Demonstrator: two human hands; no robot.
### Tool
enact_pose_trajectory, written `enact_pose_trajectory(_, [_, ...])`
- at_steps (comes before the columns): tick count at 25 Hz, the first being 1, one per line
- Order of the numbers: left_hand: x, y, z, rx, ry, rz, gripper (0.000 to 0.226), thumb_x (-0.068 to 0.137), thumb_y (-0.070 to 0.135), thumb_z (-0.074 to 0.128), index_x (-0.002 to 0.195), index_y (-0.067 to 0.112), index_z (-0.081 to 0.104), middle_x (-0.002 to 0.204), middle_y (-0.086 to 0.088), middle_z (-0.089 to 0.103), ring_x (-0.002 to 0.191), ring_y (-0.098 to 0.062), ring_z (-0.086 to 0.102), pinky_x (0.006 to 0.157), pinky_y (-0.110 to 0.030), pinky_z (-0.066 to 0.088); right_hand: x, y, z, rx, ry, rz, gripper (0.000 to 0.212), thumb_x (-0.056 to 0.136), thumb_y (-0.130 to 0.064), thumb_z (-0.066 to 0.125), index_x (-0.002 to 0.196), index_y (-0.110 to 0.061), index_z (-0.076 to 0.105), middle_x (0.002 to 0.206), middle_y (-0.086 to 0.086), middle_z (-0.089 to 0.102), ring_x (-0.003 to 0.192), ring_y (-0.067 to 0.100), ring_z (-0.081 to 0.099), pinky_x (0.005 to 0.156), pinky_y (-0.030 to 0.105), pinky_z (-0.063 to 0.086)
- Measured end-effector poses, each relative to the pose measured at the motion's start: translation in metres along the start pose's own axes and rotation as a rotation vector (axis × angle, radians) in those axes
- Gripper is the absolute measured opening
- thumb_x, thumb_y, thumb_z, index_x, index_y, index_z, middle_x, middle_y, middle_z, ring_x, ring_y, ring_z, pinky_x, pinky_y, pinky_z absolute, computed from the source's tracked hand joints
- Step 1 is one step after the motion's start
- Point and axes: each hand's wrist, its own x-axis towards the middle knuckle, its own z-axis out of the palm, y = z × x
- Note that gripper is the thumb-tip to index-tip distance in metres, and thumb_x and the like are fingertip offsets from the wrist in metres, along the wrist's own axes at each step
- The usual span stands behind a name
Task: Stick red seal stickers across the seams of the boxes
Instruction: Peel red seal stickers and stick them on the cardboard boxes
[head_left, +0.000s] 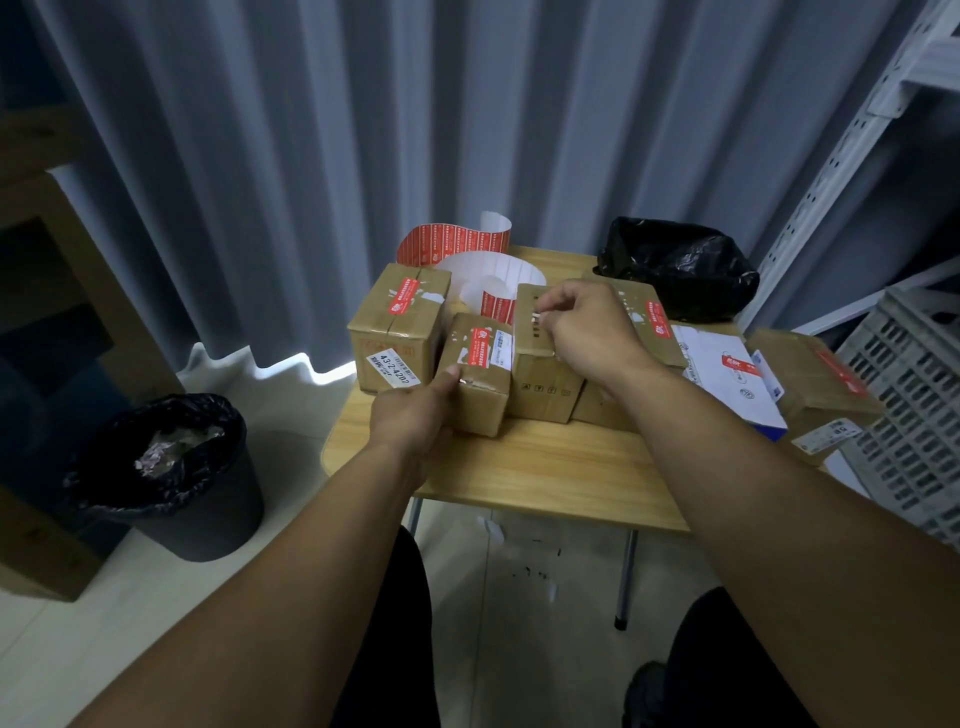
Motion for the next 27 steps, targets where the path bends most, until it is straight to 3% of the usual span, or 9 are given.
enact_pose_trajectory(2, [0.005,-0.004,0.002,0.029,0.042,0.025,0.046,0.078,0.041,0.084,0.112,0.019,0.061,0.115,-0.002,0.068,0.108,-0.027,0.063,0.099,-0.047,0.053,0.003,0.001,0.000,-0.036,0.015,-0.001,0.027,0.093,-0.001,0.053,0.093,-0.023,0.068,0.112,-0.001,0.065,0.107,0.021,0.062,0.090,0.038,0.055])
enact_pose_trajectory(5, [0.009,-0.005,0.007,0.019,0.073,0.005,0.071,0.072,0.043,0.085,0.129,0.013,0.056,0.121,-0.004,0.068,0.109,-0.027,0.064,0.100,-0.046,0.052,0.007,0.003,0.000,-0.077,0.024,-0.011,0.027,0.092,0.000,0.053,0.101,-0.019,0.071,0.115,-0.001,0.065,0.110,0.021,0.061,0.095,0.040,0.055])
enact_pose_trajectory(8, [0.015,-0.008,0.011,-0.068,0.048,-0.044,0.070,0.076,0.038,0.085,0.131,0.012,0.050,0.118,-0.009,0.068,0.101,-0.030,0.069,0.073,-0.041,0.063,0.012,0.004,-0.003,-0.095,0.047,-0.017,0.027,0.091,0.002,0.051,0.095,-0.018,0.069,0.112,-0.001,0.065,0.108,0.020,0.060,0.090,0.032,0.051])
enact_pose_trajectory(10, [0.018,-0.007,0.014,-0.107,0.031,-0.075,0.067,0.082,0.032,0.082,0.133,0.010,0.046,0.115,-0.012,0.069,0.093,-0.030,0.073,0.058,-0.034,0.061,0.016,0.002,-0.007,-0.110,0.065,-0.025,0.029,0.092,0.004,0.050,0.095,-0.017,0.070,0.112,0.001,0.066,0.106,0.020,0.061,0.086,0.030,0.051])
enact_pose_trajectory(14, [0.023,-0.002,0.019,-0.140,0.059,-0.096,0.062,0.086,0.030,0.079,0.135,0.009,0.046,0.109,-0.014,0.071,0.079,-0.025,0.075,0.055,-0.029,0.059,0.023,-0.001,-0.012,-0.188,0.045,-0.047,0.032,0.093,0.003,0.047,0.104,-0.014,0.072,0.115,0.003,0.067,0.102,0.019,0.063,0.079,0.031,0.053])
enact_pose_trajectory(17, [0.028,-0.002,0.024,-0.148,0.064,-0.087,0.063,0.085,0.030,0.080,0.134,0.009,0.047,0.110,-0.015,0.071,0.080,-0.026,0.074,0.055,-0.029,0.059,0.026,0.001,-0.009,-0.300,0.000,-0.068,0.039,0.088,0.003,0.047,0.112,-0.015,0.071,0.119,0.005,0.064,0.107,0.025,0.060,0.090,0.037,0.053])
enact_pose_trajectory(21, [0.030,-0.003,0.029,-0.163,0.078,-0.075,0.062,0.083,0.030,0.082,0.131,0.006,0.050,0.114,-0.017,0.070,0.077,-0.025,0.073,0.054,-0.029,0.058,0.027,0.003,-0.003,-0.417,-0.091,-0.096,0.031,0.092,-0.008,0.054,0.119,-0.017,0.067,0.109,0.001,0.061,0.099,0.023,0.059,0.078,0.031,0.047])
enact_pose_trajectory(25, [0.024,-0.001,0.030,-0.175,0.076,-0.089,0.060,0.084,0.033,0.080,0.130,0.009,0.051,0.110,-0.015,0.071,0.079,-0.026,0.073,0.056,-0.030,0.059,0.031,0.006,0.001,-0.497,-0.166,-0.154,0.018,0.095,-0.020,0.049,0.102,-0.014,0.064,0.107,0.001,0.062,0.098,0.023,0.056,0.074,0.033,0.044])
enact_pose_trajectory(27, [0.018,0.003,0.028,-0.177,0.077,-0.100,0.046,0.086,0.031,0.076,0.122,0.011,0.055,0.107,-0.014,0.070,0.077,-0.025,0.070,0.057,-0.032,0.061,0.033,0.009,0.004,-0.553,-0.226,-0.158,0.016,0.098,-0.023,0.044,0.096,-0.015,0.058,0.104,0.002,0.058,0.097,0.023,0.053,0.072,0.032,0.037])
